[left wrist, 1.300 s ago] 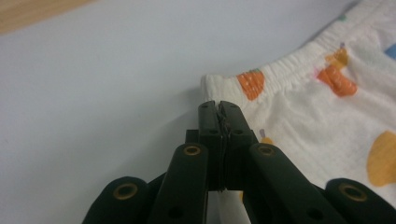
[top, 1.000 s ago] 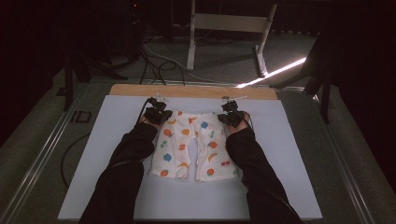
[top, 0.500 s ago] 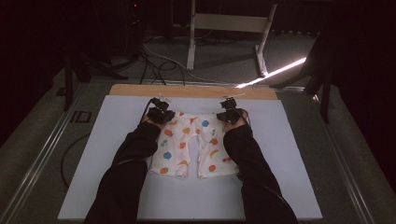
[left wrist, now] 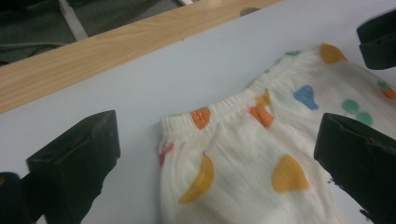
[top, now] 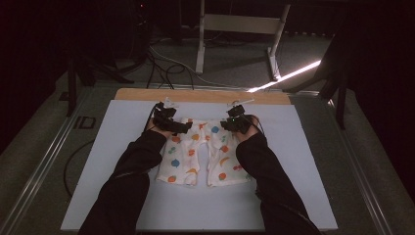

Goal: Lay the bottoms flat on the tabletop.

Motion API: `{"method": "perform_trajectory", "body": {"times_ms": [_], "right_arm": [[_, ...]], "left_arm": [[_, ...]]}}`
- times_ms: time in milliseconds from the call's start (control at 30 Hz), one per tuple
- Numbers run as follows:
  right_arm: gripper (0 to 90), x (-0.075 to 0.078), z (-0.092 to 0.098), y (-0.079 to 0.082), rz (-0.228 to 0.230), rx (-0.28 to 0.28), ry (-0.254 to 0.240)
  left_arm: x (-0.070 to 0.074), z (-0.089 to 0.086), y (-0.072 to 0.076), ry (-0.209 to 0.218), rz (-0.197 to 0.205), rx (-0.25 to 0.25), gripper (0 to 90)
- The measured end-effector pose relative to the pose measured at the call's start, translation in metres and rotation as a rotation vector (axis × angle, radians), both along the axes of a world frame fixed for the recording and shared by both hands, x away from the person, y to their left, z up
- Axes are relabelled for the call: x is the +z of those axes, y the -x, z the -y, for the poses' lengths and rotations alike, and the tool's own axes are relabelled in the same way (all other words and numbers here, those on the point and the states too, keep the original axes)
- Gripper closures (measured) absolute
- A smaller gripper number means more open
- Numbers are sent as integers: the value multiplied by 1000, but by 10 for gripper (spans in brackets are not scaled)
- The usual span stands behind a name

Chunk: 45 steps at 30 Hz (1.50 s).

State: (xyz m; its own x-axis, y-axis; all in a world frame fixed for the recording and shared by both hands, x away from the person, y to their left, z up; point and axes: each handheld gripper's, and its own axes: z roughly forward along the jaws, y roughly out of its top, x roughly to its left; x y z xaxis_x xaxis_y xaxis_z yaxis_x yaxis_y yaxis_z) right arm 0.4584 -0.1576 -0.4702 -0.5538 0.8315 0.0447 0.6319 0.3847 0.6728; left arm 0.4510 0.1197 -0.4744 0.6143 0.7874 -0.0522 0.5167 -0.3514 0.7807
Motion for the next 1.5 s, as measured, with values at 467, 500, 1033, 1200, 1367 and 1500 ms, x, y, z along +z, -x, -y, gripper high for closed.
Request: {"method": "perform_trajectory", "body": {"times_ms": [467,500,1033,1200,1367,1500], "right_arm": [[900,-30,7,46,-65,74,80],[900,-32,8,47,-69,84,98],[899,-36,48,48,-85,-16,149],[900,-37,50,56,-72,3,148],[900,-39,53,59,-59,-3,141],[900,-39,53,59,-55,-13,138]], "left_arm": [[2,-26,63,64,-3,-63,2],[2,-27,67,61,-2,-69,2],[-5,-41,121,36,0,-103,3],[-6,-43,136,58,9,-122,3],[-10,-47,147,65,22,-113,2],[-16,-50,155,53,18,-110,2]]}}
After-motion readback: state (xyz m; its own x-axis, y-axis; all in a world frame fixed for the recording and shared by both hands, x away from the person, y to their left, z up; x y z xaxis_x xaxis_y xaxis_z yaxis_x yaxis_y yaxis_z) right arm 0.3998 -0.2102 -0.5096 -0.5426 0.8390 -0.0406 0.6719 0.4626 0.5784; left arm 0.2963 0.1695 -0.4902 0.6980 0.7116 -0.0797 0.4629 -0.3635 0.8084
